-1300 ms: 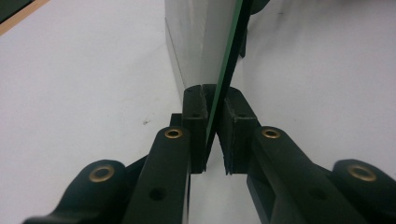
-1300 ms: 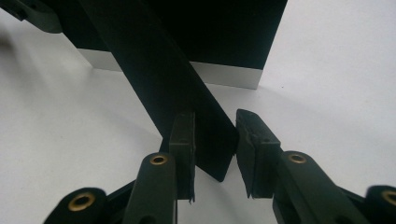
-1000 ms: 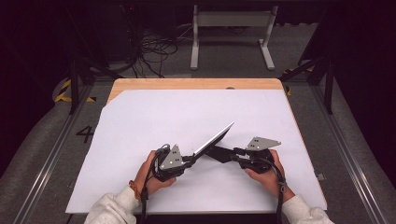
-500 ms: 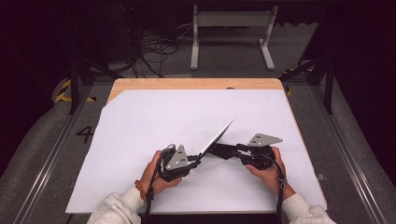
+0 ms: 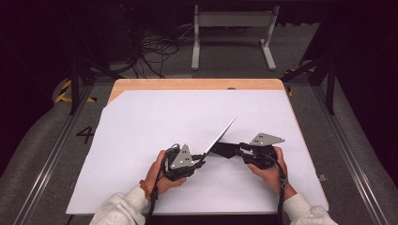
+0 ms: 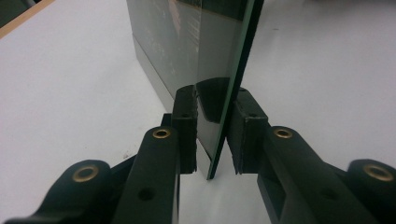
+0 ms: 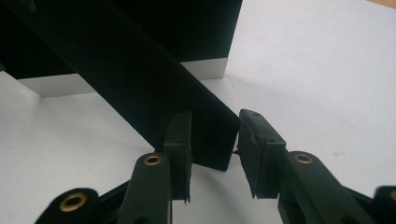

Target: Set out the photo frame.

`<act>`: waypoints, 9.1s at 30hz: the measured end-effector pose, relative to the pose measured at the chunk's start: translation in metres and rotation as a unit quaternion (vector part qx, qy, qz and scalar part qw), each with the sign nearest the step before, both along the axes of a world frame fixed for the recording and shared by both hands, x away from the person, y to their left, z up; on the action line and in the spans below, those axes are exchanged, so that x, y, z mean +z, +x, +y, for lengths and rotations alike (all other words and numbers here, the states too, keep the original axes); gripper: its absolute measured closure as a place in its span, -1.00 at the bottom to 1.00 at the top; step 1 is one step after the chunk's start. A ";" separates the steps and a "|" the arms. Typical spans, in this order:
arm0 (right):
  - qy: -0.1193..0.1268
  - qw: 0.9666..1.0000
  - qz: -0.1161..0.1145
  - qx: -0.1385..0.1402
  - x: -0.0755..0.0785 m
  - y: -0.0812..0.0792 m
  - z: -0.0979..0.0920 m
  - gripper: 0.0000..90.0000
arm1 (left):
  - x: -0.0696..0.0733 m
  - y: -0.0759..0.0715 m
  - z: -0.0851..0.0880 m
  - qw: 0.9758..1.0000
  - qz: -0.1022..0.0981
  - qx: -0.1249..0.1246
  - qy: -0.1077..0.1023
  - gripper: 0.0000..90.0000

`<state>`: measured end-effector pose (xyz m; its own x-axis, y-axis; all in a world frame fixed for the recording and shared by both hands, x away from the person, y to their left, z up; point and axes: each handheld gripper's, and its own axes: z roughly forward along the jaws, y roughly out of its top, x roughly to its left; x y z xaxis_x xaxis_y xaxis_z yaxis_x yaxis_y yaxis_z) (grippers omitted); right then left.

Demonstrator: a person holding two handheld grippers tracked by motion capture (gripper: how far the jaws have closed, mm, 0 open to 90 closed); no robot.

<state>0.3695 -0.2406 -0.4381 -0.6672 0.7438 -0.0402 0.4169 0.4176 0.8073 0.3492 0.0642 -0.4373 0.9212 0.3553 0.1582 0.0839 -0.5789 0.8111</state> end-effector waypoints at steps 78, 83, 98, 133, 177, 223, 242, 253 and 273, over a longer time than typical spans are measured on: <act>0.031 0.996 -0.068 0.038 0.034 0.006 0.046 1.00 | 0.004 -0.006 0.005 0.999 0.014 -0.023 -0.019 0.95; 0.023 0.997 -0.071 0.036 0.035 0.006 0.049 1.00 | 0.005 -0.007 0.003 0.999 0.014 -0.025 -0.017 0.95; 0.032 0.996 -0.069 0.043 0.034 0.011 0.055 1.00 | 0.004 -0.008 -0.002 0.999 0.016 -0.031 -0.019 0.95; 0.036 0.996 -0.075 0.037 0.039 0.003 0.038 0.81 | 0.005 -0.014 0.010 0.999 0.016 -0.040 -0.008 0.89; 0.061 0.990 -0.069 0.111 0.041 -0.019 0.039 0.97 | -0.005 -0.019 -0.028 0.998 0.018 -0.063 0.005 0.89; 0.037 0.994 -0.015 0.104 0.022 -0.072 0.028 0.34 | -0.007 -0.014 0.074 0.998 0.044 0.037 0.001 0.50; 0.052 0.995 -0.018 0.079 0.019 -0.060 0.051 0.28 | -0.010 -0.005 0.072 0.997 0.045 0.056 0.010 0.16; 0.052 0.994 -0.015 0.097 0.019 -0.059 0.047 0.44 | -0.008 0.004 0.065 0.997 0.051 0.064 0.006 -0.05; 0.040 0.995 -0.008 0.091 0.016 -0.065 0.038 0.26 | -0.009 0.015 0.052 0.996 0.063 0.054 0.015 -0.40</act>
<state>0.3046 -0.2026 -0.4217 -0.7912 0.6116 0.0029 0.3276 0.4197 0.8465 0.3643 0.1164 -0.4462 0.8912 0.4502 0.0557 0.2474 -0.5854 0.7721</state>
